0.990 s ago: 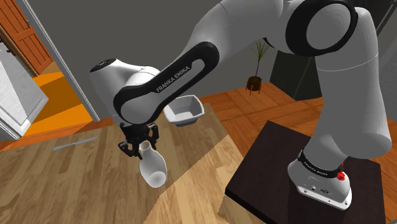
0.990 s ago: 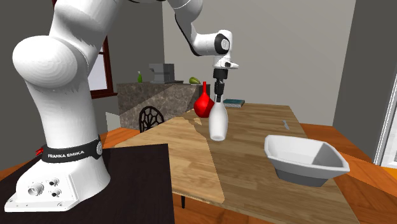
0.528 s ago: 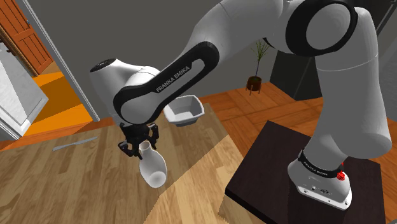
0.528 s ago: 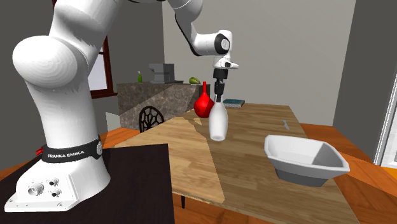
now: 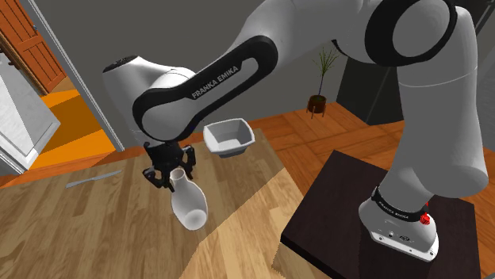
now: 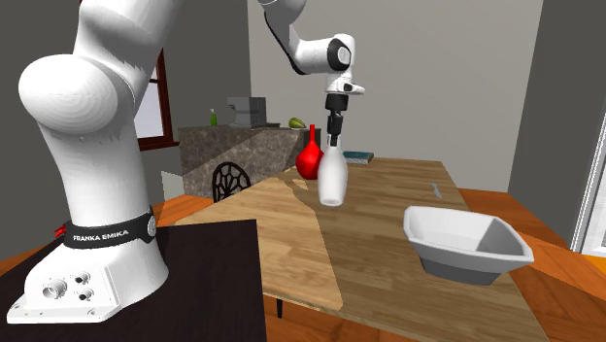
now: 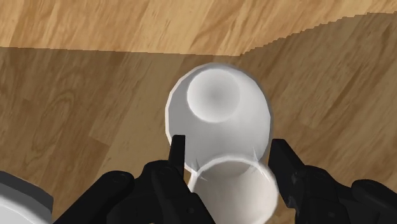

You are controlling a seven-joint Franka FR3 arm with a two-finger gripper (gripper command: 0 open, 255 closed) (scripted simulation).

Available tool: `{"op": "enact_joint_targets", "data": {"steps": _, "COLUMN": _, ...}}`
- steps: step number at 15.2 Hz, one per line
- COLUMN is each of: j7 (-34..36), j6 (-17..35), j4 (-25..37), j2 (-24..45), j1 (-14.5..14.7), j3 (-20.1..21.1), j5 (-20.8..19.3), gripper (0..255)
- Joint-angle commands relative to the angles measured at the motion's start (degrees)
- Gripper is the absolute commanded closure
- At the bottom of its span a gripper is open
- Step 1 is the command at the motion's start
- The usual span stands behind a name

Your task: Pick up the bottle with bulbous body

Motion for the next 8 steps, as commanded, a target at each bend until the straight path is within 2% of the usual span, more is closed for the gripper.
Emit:
{"op": "enact_joint_targets", "data": {"steps": 1, "j7": -0.14, "j6": -1.54, "j4": 1.09, "j2": -0.49, "j1": -0.03, "j3": 0.13, "j5": 0.24, "gripper": 255}}
{"op": "enact_joint_targets", "data": {"steps": 8, "j7": -0.43, "j6": -5.63, "j4": 3.93, "j2": -1.85, "j1": -0.07, "j3": 0.46, "j5": 0.87, "gripper": 255}}
